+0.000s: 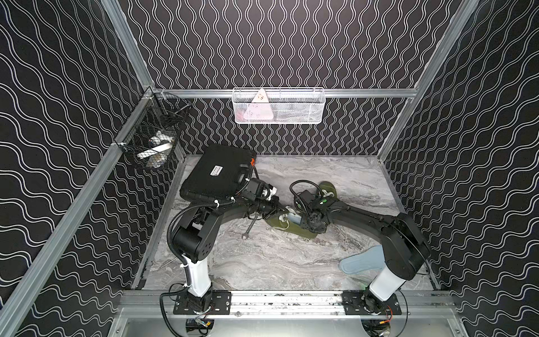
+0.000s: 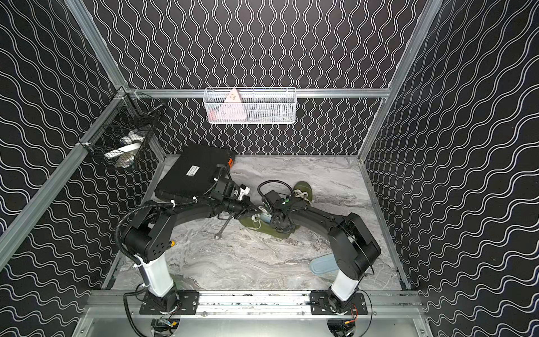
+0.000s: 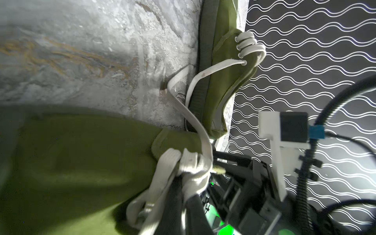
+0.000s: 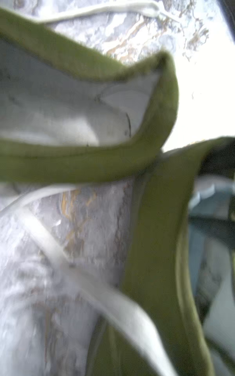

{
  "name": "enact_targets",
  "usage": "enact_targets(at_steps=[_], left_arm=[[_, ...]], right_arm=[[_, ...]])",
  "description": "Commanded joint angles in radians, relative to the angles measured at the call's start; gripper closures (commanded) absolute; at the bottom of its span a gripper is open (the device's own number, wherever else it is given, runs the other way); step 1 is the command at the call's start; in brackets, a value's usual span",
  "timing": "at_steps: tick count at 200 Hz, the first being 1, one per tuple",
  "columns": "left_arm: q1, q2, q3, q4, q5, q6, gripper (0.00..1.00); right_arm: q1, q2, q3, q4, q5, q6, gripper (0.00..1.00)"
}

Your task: Insert the insole into the shoe

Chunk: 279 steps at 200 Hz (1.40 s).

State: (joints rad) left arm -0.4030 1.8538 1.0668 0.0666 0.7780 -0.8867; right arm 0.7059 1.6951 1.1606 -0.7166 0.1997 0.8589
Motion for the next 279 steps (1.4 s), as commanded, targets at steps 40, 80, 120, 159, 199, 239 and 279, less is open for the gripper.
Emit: enact_targets(at_steps=[40,80,120,159,199,239,279], left_arm=[[0.005,0.012,0.010,-0.010,-0.010,0.024,1.00],[0.005,0.007,0.009,-0.013,-0.014,0.024,1.00],[0.004,0.000,0.008,-0.010,-0.018,0.019,1.00],[0.003,0.000,0.008,-0.021,-0.014,0.032,1.00],[0.003,0.007,0.000,0.007,-0.014,0.016,1.00],[0.003,-0.006,-0.012,-0.001,-0.016,0.024,1.00],[0.003,-0.010,-0.010,-0.003,-0.015,0.023,1.00]], right_arm=[[0.008,-0.082,0.053,-0.187,0.067,-0.032,0.42],[0.020,-0.062,0.087,-0.157,0.037,-0.072,0.79],[-0.011,0.051,0.000,-0.051,0.039,-0.030,0.94],[-0.002,0.087,0.054,-0.102,0.065,-0.049,0.96],[0.046,0.032,0.139,-0.215,0.123,-0.050,0.96],[0.036,0.122,0.034,-0.084,0.106,-0.041,0.97],[0.051,0.129,0.114,-0.156,0.148,-0.071,0.98]])
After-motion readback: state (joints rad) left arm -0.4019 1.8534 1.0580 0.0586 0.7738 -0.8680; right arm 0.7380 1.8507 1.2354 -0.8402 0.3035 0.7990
